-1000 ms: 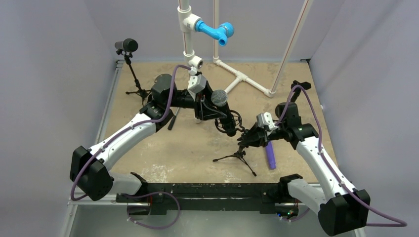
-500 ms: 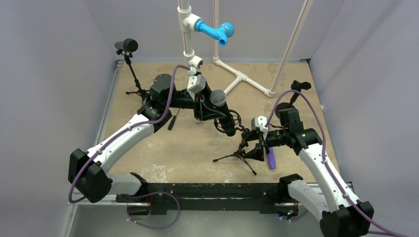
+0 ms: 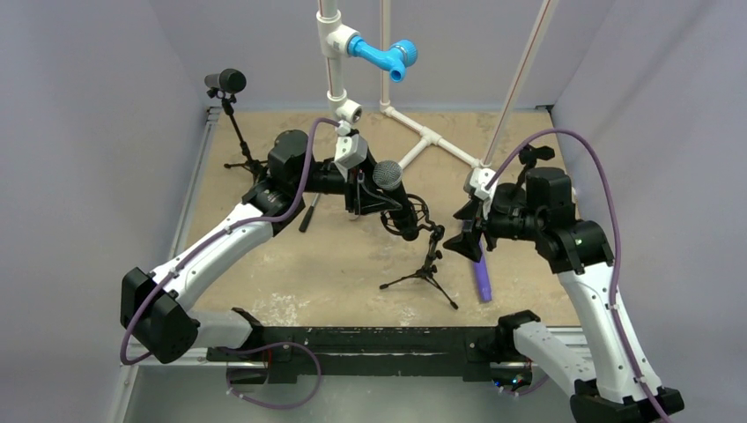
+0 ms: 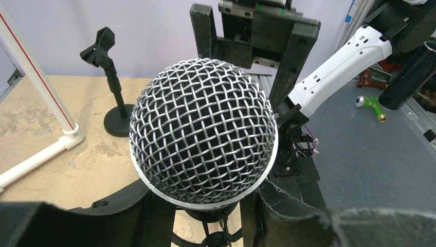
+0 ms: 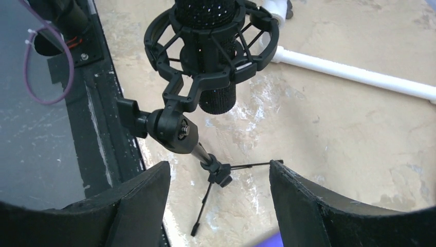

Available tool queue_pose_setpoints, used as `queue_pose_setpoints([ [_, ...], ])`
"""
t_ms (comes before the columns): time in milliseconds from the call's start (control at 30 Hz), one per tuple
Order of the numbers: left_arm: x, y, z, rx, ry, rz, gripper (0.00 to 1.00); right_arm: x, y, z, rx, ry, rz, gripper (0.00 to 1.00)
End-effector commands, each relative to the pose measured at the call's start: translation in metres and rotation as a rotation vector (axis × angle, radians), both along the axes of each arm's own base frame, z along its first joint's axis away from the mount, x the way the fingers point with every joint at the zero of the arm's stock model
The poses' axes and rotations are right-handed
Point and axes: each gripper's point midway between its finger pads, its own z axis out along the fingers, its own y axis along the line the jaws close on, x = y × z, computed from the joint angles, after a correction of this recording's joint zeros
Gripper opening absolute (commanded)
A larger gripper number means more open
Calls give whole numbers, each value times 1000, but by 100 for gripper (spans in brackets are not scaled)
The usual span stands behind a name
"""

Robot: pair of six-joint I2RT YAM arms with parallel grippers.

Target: Remove the microphone from the stand

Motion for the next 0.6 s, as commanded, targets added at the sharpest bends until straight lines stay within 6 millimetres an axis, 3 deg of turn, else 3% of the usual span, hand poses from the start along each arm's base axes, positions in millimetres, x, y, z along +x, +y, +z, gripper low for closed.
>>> queue_pose_setpoints([
  [0,-6,3,16,-12,-49,-9,0,2,-6,29,19,44,-101,69],
  [133,-5,3,18,-12,-53,-8,0,12,-1,61,62,62,-135,69],
  [233,-5,4,19,-7,-58,-7,0,26,6,75,96,136,-159,68],
  [367,-3,3,18,-1,-62,-2,0,45,20,67,127,282,-159,68],
  [567,0,2,19,8,-67,2,0,55,35,56,163,440,-114,68],
])
